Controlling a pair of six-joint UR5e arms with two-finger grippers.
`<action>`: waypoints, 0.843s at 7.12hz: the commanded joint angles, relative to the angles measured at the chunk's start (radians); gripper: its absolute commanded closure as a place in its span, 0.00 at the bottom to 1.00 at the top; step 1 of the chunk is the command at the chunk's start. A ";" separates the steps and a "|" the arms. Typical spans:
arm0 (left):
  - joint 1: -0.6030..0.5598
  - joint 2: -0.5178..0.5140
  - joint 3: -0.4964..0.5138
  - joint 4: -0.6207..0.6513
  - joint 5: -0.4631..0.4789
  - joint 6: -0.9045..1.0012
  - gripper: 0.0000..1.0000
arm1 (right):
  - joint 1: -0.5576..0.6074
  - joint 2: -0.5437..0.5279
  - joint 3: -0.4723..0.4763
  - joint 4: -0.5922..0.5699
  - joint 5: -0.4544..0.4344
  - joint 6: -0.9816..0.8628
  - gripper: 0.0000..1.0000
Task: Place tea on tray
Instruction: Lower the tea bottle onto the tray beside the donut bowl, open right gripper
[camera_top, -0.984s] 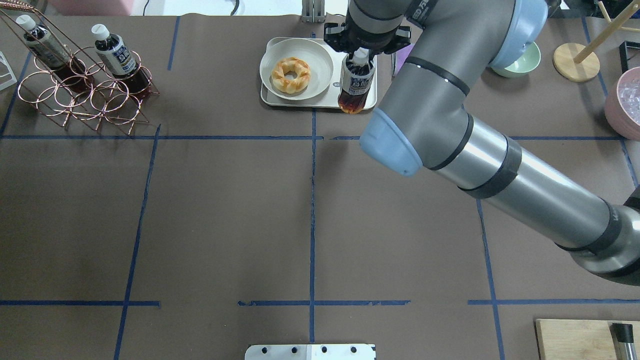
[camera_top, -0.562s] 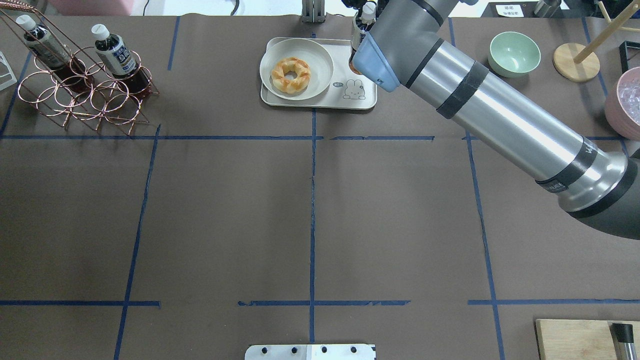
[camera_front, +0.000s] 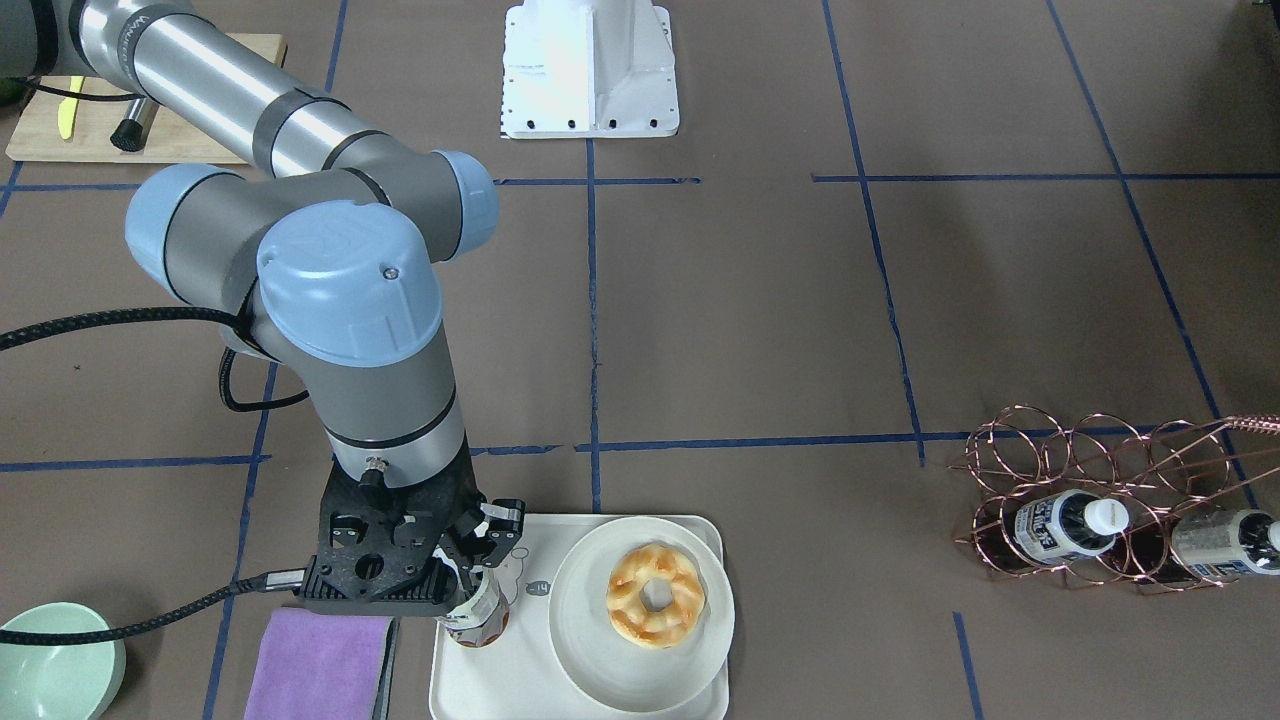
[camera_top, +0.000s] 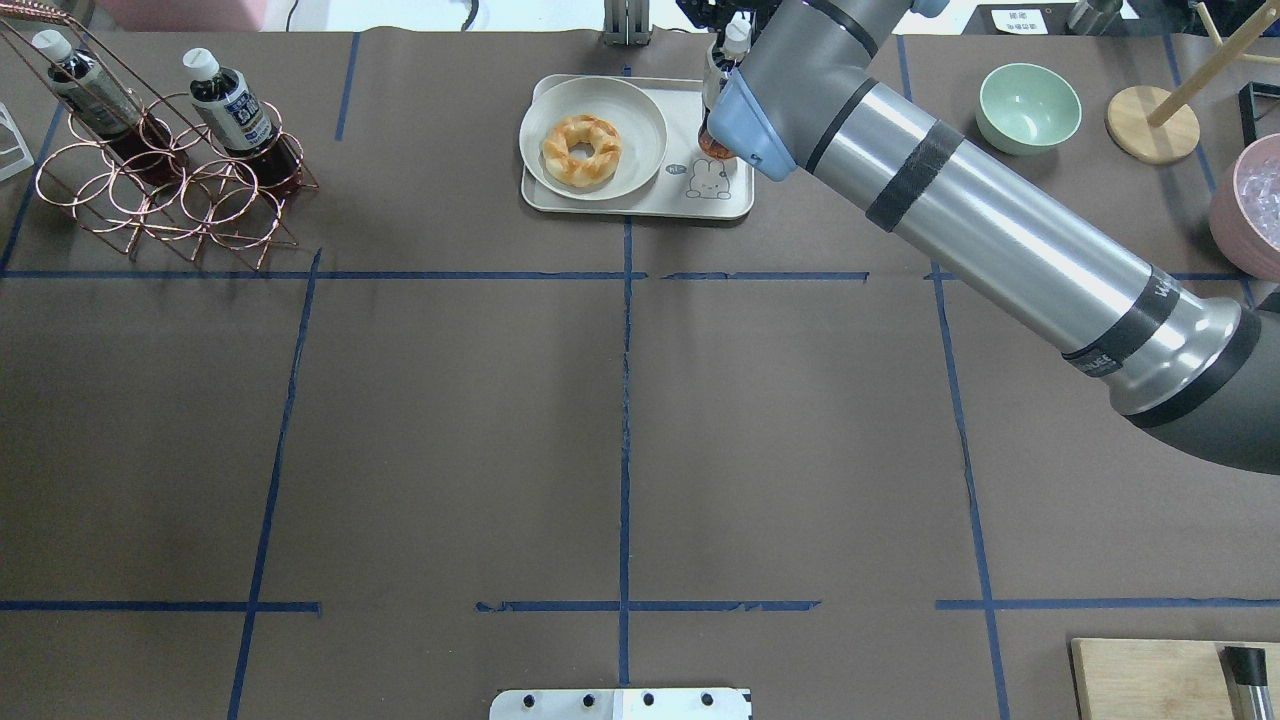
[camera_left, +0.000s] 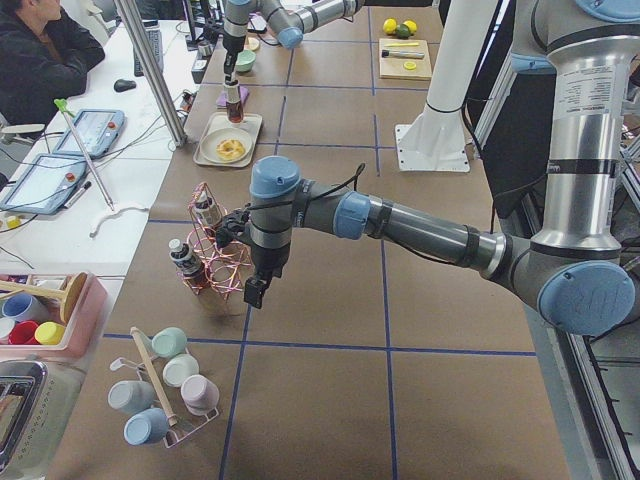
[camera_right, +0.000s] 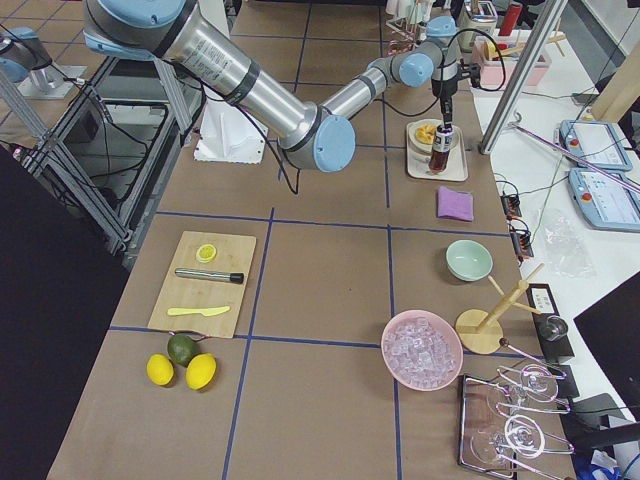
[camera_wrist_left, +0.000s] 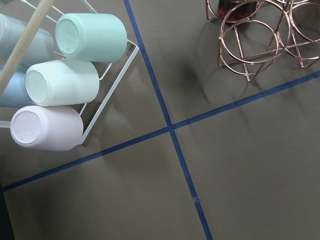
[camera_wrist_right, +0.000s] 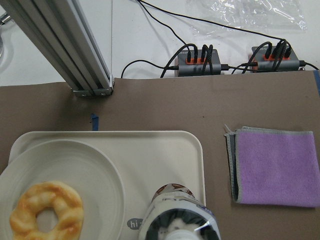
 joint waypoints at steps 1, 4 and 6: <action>-0.001 0.001 0.001 -0.002 0.000 0.005 0.00 | -0.002 0.002 -0.009 0.002 0.016 0.000 1.00; -0.001 0.001 0.001 -0.002 0.000 0.005 0.00 | -0.002 0.007 -0.017 0.002 0.017 -0.003 0.99; 0.000 0.000 0.001 -0.002 0.002 0.005 0.00 | -0.002 0.007 -0.025 0.004 0.019 -0.002 0.70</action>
